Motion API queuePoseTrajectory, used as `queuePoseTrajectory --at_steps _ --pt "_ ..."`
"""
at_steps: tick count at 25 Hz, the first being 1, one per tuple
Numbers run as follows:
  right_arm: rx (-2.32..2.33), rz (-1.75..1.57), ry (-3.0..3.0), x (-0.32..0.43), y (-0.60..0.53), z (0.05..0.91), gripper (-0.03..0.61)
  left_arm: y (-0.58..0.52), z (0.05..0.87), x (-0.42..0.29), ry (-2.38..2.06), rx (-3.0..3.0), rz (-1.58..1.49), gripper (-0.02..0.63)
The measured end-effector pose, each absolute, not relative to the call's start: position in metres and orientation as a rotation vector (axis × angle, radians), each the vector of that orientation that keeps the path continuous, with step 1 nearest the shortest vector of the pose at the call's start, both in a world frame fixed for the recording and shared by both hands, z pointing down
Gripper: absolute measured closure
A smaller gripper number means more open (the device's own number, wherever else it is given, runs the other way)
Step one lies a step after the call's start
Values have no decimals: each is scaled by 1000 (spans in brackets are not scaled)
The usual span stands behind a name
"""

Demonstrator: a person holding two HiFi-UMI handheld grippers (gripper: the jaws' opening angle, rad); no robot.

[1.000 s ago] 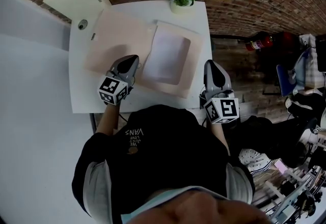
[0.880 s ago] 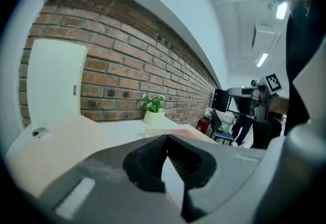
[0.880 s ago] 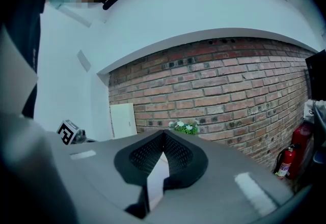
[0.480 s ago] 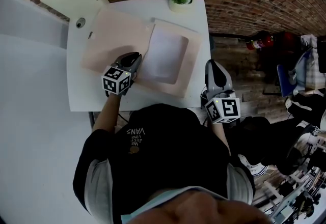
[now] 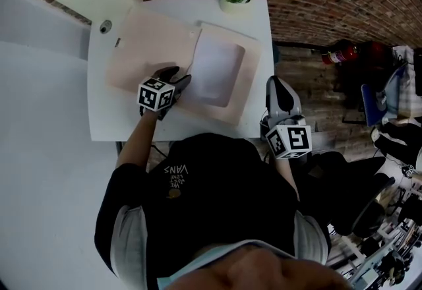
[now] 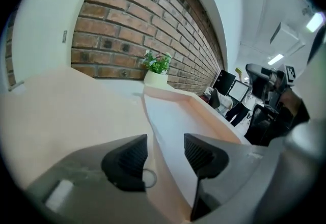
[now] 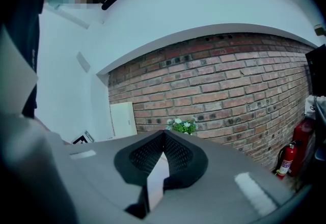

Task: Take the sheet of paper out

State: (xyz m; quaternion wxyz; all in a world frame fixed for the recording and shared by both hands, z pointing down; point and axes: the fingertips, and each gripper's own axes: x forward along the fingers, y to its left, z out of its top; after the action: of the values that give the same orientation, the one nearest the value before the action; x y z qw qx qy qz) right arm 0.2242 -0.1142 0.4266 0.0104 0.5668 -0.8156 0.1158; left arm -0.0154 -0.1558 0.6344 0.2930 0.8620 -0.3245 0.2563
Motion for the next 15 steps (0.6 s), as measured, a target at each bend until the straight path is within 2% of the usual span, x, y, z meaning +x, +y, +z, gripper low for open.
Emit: queuePoseTrajectory --at_steps 5,15 --pt "1768 373 -2546 226 -113 430 578 -148 649 -14 -802 2243 747 350" --pt "1773 393 -2538 234 -111 436 578 -141 658 0 -634 2182 862 350"
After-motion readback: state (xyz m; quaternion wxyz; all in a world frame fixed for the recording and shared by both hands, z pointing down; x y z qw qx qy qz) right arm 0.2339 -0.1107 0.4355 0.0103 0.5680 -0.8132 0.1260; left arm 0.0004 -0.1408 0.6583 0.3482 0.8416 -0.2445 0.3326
